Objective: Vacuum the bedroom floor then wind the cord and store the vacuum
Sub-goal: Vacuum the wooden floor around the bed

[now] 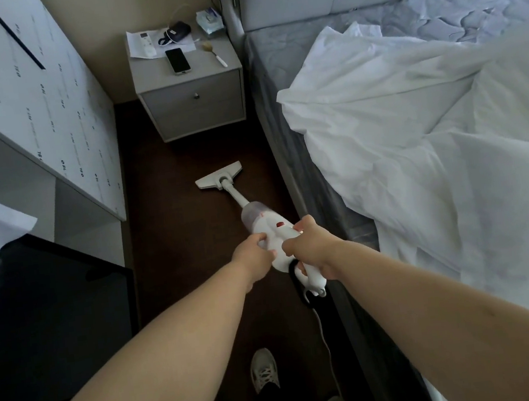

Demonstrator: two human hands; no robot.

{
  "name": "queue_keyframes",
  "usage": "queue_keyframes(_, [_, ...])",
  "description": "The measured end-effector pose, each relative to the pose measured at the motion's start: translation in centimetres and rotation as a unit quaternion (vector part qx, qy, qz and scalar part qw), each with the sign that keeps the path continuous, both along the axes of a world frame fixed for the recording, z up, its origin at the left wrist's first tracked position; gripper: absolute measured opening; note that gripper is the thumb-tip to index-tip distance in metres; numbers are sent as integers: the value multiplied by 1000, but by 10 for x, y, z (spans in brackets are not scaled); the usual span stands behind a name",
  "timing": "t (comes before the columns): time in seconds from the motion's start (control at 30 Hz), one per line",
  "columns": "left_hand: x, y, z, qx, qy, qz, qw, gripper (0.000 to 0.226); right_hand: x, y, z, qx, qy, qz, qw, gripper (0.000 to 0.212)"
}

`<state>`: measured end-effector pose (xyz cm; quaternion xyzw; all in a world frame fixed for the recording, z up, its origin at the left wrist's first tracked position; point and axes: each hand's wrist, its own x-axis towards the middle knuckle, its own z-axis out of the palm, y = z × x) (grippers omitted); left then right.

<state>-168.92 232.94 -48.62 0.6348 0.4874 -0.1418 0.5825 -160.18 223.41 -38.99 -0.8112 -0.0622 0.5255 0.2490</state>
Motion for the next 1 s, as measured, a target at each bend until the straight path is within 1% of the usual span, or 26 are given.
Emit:
queue_keyframes(0.1, [-3,19,0,-12,12,-5,1000,57,-4,16,-3,2,6,-6,1000,54])
queue_keyframes(0.27, [-6,44,0,-5,13,-10,1000,57,-10,41,-9,4,2,-14,1000,56])
queue_keyframes(0.5, [-17,47,3,-5,24,-9,1000,58,-20,43,-8,-5,-5,-8,1000,55])
queue_keyframes(0.6, [-23,32,8,-5,19,-6,1000,55,-24,29,-4,-7,6,-3,1000,55])
queue_keyframes(0.73, [-38,2,11,37,-4,6,999,53,-34,1,3,-8,7,11,1000,55])
queue_keyframes(1.0, [-80,-83,27,26,-6,21,999,50,-77,-82,12,-6,1,25,1000,58])
